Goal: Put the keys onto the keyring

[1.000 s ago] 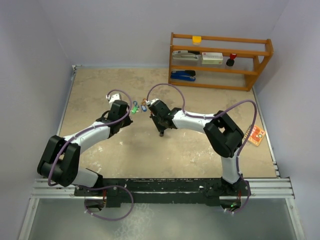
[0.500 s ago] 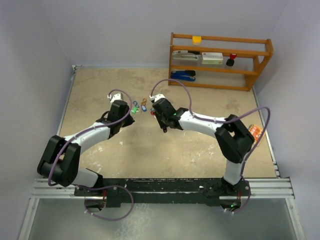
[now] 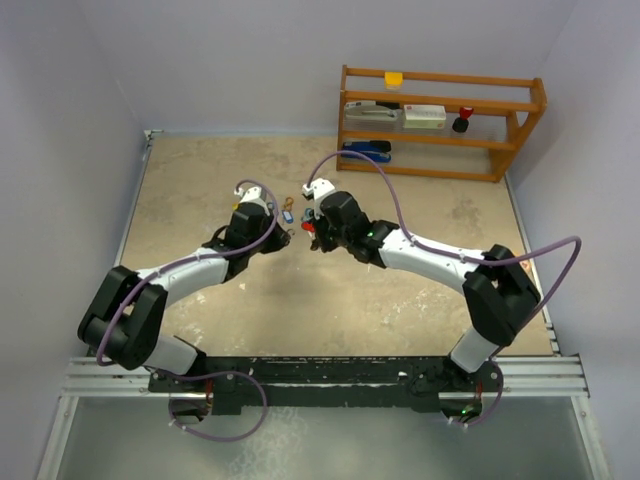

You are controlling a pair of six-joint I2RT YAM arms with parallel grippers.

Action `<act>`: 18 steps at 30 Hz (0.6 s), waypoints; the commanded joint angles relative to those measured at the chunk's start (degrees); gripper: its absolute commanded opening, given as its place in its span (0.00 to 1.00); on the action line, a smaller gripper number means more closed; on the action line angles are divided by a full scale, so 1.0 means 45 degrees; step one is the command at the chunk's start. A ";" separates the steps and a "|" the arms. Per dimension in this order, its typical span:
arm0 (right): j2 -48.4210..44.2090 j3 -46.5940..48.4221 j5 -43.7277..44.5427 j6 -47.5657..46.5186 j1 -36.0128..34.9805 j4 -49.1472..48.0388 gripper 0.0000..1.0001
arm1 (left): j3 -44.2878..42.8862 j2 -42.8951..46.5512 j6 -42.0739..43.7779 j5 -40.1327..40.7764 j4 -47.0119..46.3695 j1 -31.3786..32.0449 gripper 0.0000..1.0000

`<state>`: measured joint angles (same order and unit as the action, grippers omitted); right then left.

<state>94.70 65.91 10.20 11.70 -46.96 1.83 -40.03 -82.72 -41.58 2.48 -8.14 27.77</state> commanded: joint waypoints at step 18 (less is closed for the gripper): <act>-0.0848 -0.1568 -0.6545 -0.1332 0.1373 -0.2808 0.00 | -0.0877 -0.0925 0.0016 -0.2449 -0.1759 0.0756 0.00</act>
<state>90.87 58.02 -14.61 6.90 -40.53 -8.32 -40.53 -86.72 -41.45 -6.33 -14.06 30.30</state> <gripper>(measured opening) 0.005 0.019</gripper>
